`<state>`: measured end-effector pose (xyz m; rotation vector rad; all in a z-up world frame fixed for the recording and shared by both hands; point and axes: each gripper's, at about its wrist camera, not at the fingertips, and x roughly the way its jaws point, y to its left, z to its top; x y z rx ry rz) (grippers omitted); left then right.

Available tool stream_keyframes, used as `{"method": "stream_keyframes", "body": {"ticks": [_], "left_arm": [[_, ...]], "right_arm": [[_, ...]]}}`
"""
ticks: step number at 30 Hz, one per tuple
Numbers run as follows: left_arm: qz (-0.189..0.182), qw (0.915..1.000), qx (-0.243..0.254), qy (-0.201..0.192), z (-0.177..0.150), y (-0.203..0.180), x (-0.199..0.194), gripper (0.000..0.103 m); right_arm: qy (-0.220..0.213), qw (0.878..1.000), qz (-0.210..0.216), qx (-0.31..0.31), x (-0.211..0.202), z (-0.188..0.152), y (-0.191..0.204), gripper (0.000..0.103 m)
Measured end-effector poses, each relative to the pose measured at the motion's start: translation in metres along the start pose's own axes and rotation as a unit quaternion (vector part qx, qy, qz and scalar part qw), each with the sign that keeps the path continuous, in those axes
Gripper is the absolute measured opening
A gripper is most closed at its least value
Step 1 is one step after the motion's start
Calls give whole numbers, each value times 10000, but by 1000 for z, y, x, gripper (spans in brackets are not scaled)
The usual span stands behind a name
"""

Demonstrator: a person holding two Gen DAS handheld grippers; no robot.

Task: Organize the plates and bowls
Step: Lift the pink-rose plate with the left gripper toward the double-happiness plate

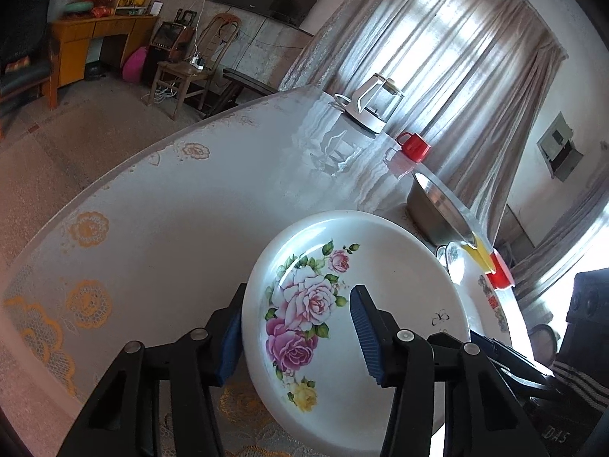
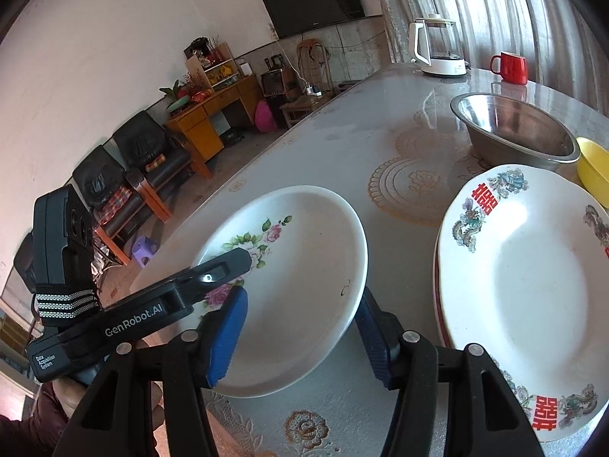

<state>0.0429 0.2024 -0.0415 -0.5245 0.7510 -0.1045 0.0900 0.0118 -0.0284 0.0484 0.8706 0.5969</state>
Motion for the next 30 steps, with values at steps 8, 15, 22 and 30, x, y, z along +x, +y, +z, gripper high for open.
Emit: {"method": "stream_keyframes", "body": {"ticks": [8, 15, 22, 30], "left_arm": [[-81, 9999, -83, 35, -1, -1, 1, 51], [-191, 9998, -60, 70, -3, -9, 2, 51], [-271, 9995, 125, 37, -2, -24, -1, 51], [-449, 9977, 499, -1, 3, -61, -3, 51]], "right_arm": [[-115, 9998, -151, 11, -4, 1, -1, 45], [-235, 9991, -331, 100, -8, 3, -11, 35], [-309, 9987, -344, 221, -18, 3, -19, 35], [-516, 9969, -391, 446, -40, 3, -32, 35]]}}
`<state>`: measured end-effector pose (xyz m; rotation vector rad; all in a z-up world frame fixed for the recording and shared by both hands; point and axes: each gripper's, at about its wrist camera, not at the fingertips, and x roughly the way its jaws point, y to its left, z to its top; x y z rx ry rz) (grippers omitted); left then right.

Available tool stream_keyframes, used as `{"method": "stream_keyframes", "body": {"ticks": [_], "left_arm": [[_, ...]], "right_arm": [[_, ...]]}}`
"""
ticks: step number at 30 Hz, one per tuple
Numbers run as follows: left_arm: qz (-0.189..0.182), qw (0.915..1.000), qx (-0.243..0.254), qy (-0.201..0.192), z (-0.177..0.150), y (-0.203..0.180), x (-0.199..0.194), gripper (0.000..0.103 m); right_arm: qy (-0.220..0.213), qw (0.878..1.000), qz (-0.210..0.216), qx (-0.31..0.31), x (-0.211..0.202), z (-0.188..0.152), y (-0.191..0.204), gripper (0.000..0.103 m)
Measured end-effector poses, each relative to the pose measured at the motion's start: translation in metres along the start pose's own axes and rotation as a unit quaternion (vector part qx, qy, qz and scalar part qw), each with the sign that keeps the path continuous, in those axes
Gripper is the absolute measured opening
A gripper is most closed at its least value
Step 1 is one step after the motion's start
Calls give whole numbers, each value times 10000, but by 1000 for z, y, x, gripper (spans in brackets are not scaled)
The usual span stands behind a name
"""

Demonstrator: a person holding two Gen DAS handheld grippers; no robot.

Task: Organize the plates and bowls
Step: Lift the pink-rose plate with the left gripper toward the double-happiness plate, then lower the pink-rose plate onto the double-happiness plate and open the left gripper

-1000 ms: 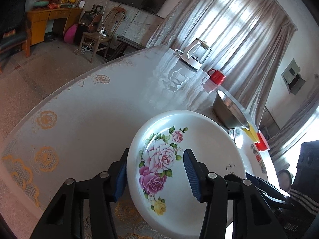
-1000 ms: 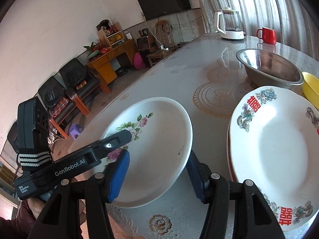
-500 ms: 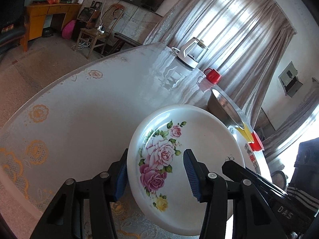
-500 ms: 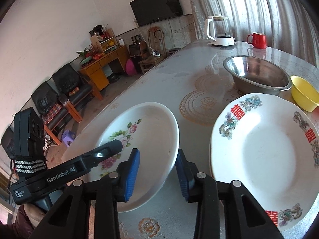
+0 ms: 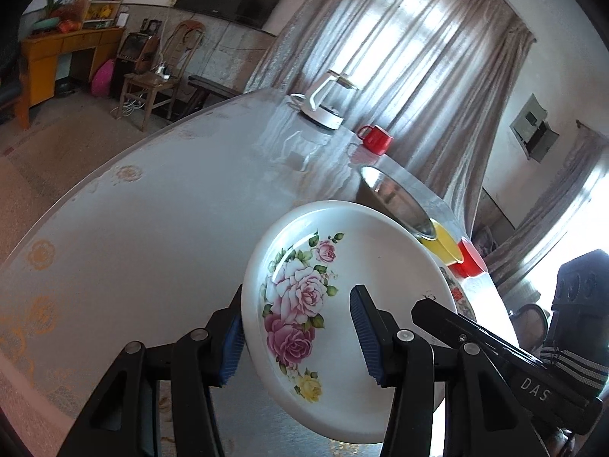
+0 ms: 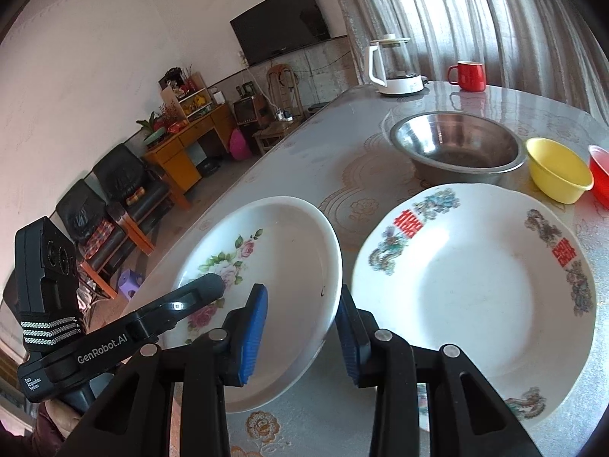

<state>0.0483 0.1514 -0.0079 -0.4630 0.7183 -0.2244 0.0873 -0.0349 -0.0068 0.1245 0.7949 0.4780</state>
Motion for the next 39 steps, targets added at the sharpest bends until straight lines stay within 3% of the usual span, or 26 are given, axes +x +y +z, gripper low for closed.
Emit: {"method": "stream_keyframes", "body": {"ticks": [12, 19, 27, 39], "left_arm": [[-442, 9961, 704, 291, 4, -87, 38, 52], [-535, 9916, 1010, 601, 4, -122, 70, 52], [-523, 9872, 1212, 891, -1, -137, 92, 53], [-371, 9856, 1260, 1065, -6, -132, 103, 56]], "right_arm": [[-434, 9953, -529, 688, -49, -5, -56, 36], [-465, 9897, -842, 1064, -63, -10, -90, 36], [-346, 9848, -1136, 1270, -63, -15, -116, 37], [-166, 9836, -1564, 885, -50, -16, -116, 41]]}}
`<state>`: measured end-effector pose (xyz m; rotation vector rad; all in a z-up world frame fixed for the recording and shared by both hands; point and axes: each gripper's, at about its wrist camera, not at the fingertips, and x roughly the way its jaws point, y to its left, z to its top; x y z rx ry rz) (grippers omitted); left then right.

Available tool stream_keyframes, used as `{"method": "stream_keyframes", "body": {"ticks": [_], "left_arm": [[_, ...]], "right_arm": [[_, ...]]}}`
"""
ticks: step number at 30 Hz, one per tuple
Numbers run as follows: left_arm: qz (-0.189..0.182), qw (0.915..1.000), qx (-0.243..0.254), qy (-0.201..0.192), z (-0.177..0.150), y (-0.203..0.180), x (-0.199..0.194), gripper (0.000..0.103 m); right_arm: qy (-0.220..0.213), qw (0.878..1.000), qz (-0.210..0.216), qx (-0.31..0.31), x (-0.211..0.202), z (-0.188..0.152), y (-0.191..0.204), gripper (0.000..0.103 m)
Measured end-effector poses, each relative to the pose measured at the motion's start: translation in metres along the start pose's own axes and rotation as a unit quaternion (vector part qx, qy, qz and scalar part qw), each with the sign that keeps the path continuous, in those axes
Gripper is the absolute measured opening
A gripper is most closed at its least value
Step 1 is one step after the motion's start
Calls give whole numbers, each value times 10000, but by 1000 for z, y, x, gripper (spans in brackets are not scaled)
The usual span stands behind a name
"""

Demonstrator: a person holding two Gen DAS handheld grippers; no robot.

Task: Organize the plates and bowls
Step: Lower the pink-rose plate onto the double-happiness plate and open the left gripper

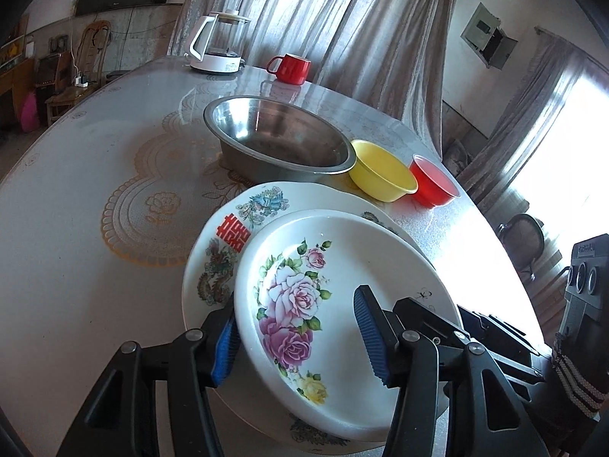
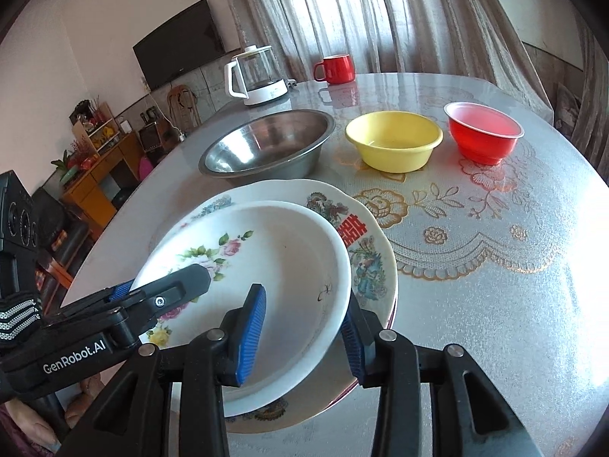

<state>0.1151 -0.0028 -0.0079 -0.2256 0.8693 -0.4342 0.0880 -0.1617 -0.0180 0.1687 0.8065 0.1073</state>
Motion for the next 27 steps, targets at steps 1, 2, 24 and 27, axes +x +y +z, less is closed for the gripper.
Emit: {"method": "stream_keyframes", "body": {"ticks": [1, 2, 24, 27], "left_arm": [[-7, 10000, 1, -3, 0, 0, -1, 56], [-15, 10000, -1, -5, -1, 1, -1, 56], [-115, 9998, -145, -94, -4, 4, -14, 60], [-115, 9998, -128, -104, -4, 3, -15, 61]], "right_arm": [[-8, 10000, -29, -34, 0, 0, 2, 41], [-17, 10000, -54, -50, 0, 0, 2, 41], [-154, 9972, -520, -507, 0, -2, 15, 55], [-208, 9972, -489, -526, -3, -2, 15, 57]]}}
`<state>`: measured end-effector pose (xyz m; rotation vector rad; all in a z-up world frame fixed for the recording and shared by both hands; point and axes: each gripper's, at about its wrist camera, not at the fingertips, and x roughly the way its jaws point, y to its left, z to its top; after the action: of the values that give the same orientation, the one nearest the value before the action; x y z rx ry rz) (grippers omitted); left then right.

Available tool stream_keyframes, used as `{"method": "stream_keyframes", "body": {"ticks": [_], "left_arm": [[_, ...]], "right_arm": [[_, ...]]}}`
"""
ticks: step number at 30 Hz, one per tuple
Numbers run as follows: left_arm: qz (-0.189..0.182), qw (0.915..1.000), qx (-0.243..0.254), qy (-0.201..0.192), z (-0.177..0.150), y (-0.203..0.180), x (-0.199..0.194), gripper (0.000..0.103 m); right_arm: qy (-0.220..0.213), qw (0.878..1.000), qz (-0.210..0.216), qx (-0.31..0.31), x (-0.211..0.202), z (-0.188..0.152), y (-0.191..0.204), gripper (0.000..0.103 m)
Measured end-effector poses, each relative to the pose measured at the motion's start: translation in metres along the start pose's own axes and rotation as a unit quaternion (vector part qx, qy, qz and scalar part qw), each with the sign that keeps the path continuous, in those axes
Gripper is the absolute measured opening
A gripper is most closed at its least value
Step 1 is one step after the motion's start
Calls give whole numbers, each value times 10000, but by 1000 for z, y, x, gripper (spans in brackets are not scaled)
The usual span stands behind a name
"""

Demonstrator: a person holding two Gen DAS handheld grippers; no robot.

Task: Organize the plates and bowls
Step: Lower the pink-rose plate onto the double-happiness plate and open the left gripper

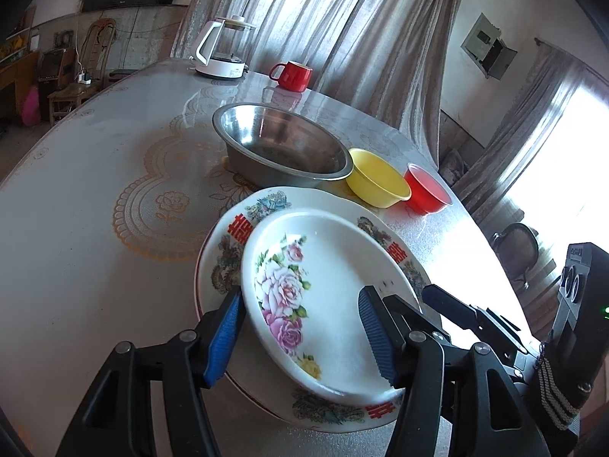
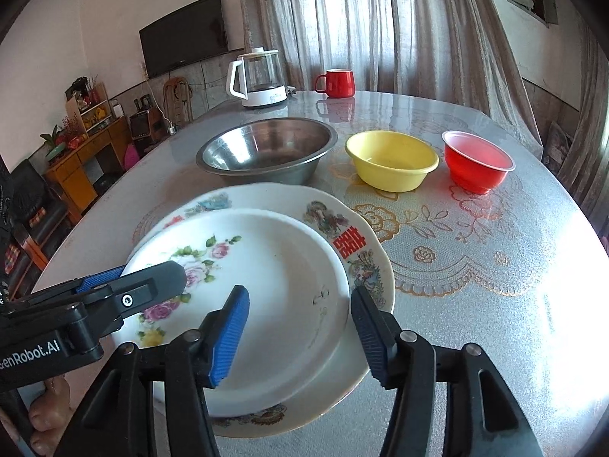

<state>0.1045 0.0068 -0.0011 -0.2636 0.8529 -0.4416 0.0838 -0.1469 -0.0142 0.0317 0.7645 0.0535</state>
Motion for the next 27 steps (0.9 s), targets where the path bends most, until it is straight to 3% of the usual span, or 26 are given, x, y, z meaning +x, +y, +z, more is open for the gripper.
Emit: {"method": "stream_keyframes", "body": {"ticks": [12, 19, 27], "left_arm": [[-67, 9998, 180, -100, -3, -6, -8, 62], [359, 9982, 465, -141, -7, -16, -8, 64], [525, 9974, 455, -198, -11, -14, -14, 66]], "right_arm": [[45, 10000, -35, -17, 0, -3, 1, 59], [73, 10000, -38, -36, 0, -3, 2, 60], [89, 9999, -35, -72, -2, -5, 5, 63]]}}
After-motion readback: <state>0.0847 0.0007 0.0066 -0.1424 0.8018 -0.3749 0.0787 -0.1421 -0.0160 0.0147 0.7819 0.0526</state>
